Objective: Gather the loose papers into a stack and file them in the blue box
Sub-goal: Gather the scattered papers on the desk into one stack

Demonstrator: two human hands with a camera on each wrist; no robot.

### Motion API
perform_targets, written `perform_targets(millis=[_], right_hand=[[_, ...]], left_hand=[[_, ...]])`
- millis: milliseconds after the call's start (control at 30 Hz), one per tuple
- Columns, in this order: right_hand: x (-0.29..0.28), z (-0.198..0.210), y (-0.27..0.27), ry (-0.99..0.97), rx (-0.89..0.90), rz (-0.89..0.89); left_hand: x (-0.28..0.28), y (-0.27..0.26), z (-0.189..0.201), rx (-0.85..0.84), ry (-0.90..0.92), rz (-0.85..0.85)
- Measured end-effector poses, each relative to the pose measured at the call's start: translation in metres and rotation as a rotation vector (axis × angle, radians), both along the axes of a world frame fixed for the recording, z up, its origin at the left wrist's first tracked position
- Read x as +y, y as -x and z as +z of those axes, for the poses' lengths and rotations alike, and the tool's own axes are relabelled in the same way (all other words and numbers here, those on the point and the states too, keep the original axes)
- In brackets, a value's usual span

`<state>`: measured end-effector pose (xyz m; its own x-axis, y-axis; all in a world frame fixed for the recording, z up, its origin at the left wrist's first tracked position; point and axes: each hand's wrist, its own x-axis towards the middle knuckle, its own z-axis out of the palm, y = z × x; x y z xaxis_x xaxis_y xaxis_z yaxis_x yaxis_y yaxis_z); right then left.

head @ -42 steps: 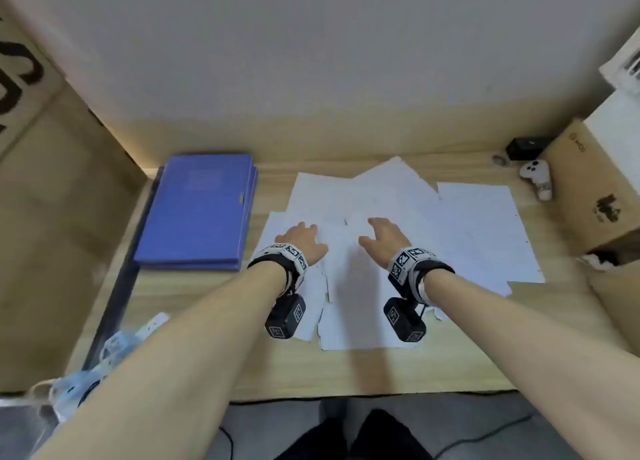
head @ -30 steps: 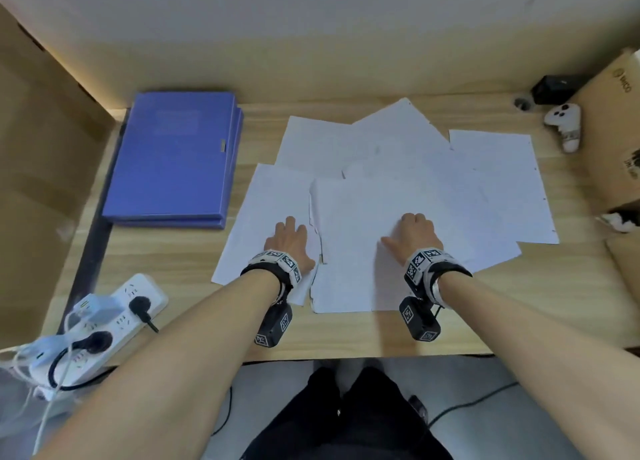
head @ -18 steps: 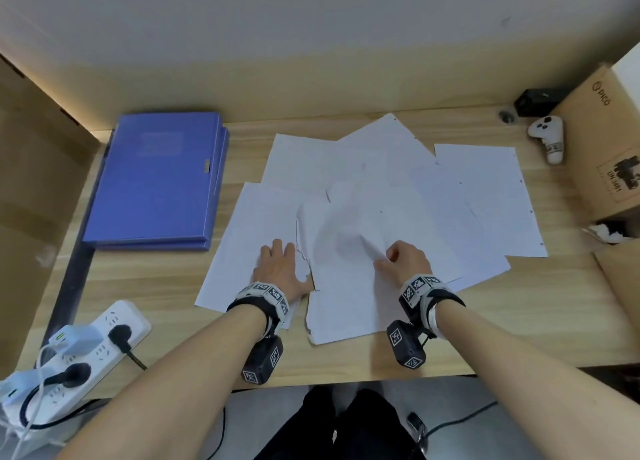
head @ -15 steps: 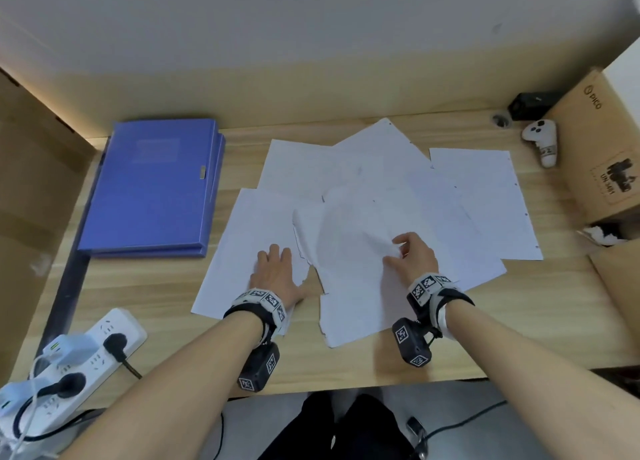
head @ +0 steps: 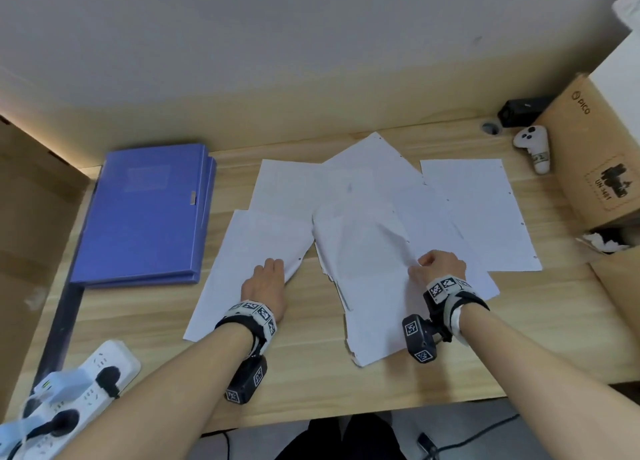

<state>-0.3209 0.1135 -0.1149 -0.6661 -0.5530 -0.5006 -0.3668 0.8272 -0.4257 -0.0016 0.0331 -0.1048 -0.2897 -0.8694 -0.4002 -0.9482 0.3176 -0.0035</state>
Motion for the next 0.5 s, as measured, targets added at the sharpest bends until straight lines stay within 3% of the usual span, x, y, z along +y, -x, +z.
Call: perform_targets(millis=[133,233,300,400,433,500], right_hand=[[0.003,0.011,-0.008,0.102,-0.08,-0.008],[0.001,0.026,-0.008,0.184,-0.106,0.004],[-0.002,0.037,-0.007,0.212,-0.096,0.023],[-0.008,0.052,-0.009,0.247,-0.083,0.045],[-0.009,0.055,-0.01,0.259,-0.083,0.042],[-0.011,0.059,-0.014,0.283,-0.089,0.043]], left_hand=[[-0.012,-0.005,0.022,0.128,-0.091,0.172],[-0.022,-0.013,0.044,0.281,-0.038,0.283],[-0.026,-0.018,0.059,0.503,-0.003,0.383],[-0.026,-0.021,0.076,1.004,-0.026,0.594],[-0.026,-0.021,0.077,1.1,-0.025,0.645],[-0.025,-0.025,0.071,1.137,-0.015,0.711]])
